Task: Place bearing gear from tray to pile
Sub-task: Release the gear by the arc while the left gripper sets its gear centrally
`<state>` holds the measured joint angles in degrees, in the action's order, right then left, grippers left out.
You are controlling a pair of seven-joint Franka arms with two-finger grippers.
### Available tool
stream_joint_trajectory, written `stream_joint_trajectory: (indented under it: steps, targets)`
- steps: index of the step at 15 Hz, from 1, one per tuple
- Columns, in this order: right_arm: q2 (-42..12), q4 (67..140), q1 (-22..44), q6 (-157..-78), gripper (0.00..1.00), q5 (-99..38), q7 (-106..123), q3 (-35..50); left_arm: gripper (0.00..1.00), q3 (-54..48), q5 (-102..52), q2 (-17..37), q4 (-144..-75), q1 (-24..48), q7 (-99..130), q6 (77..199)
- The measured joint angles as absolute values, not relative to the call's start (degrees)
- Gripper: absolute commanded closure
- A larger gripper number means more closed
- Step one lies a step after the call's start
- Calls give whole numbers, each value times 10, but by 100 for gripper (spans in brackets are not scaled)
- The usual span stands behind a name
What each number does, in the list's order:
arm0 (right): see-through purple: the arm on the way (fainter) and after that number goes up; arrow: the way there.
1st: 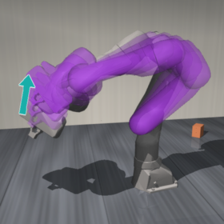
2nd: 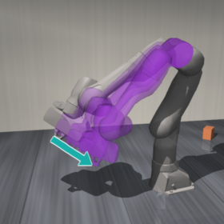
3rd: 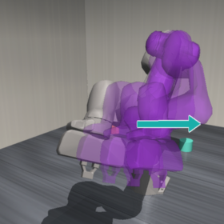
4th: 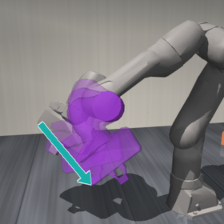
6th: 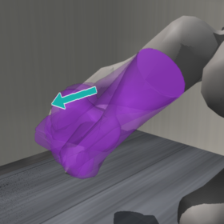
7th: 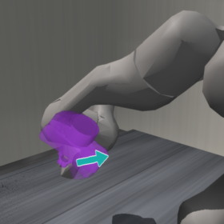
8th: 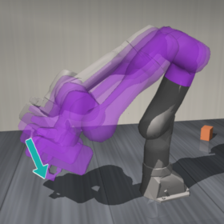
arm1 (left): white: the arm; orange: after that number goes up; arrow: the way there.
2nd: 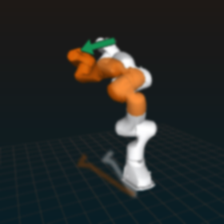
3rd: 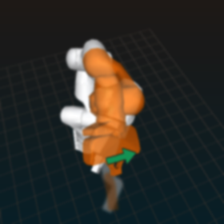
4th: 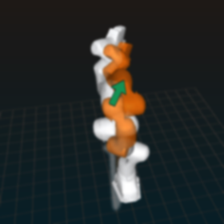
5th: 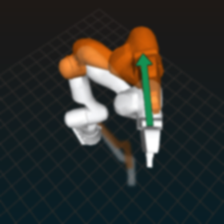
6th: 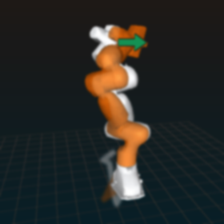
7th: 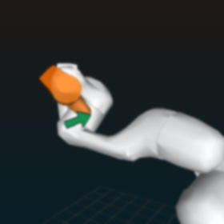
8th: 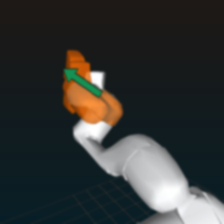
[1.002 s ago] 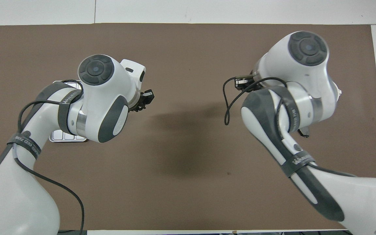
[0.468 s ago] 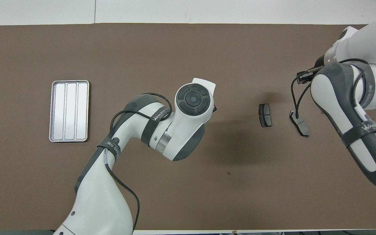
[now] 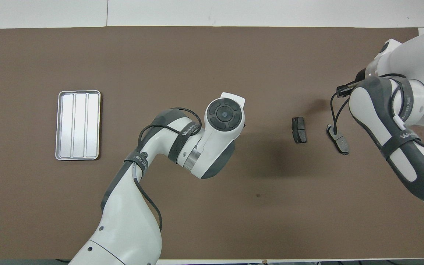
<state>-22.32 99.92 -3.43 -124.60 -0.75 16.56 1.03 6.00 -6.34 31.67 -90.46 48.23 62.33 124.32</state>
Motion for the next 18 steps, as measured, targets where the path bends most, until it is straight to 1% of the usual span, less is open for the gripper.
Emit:
stream_joint_trajectory:
  steps: [2,6,10,12,13,14,15,17,18]
  targets:
    - [-226,1015,-37,-1262,100,-8,173,10,100,61,-64,317,-913,482,627,1258]
    - [-241,1022,-50,-1285,100,-7,195,10,99,61,-87,317,-924,482,629,1263]
    - [-254,1023,-55,-1291,100,-7,202,10,94,62,-89,317,-931,482,632,1264]
    - [-257,1023,-55,-1291,100,-7,202,11,83,63,-90,317,-932,482,633,1265]
    - [-258,1024,-55,-1291,100,-7,202,11,76,63,-90,317,-932,482,633,1265]
    - [-259,1024,-55,-1291,100,-7,202,11,66,63,-90,317,-933,482,634,1265]
    - [-260,1025,-55,-1291,100,-7,202,11,63,63,-90,317,-933,482,638,1266]
    - [-261,1026,-55,-1293,100,-7,202,11,61,63,-90,317,-934,482,649,1268]
    - [-261,1028,-55,-1293,100,-7,202,11,52,63,-90,317,-935,482,652,1270]
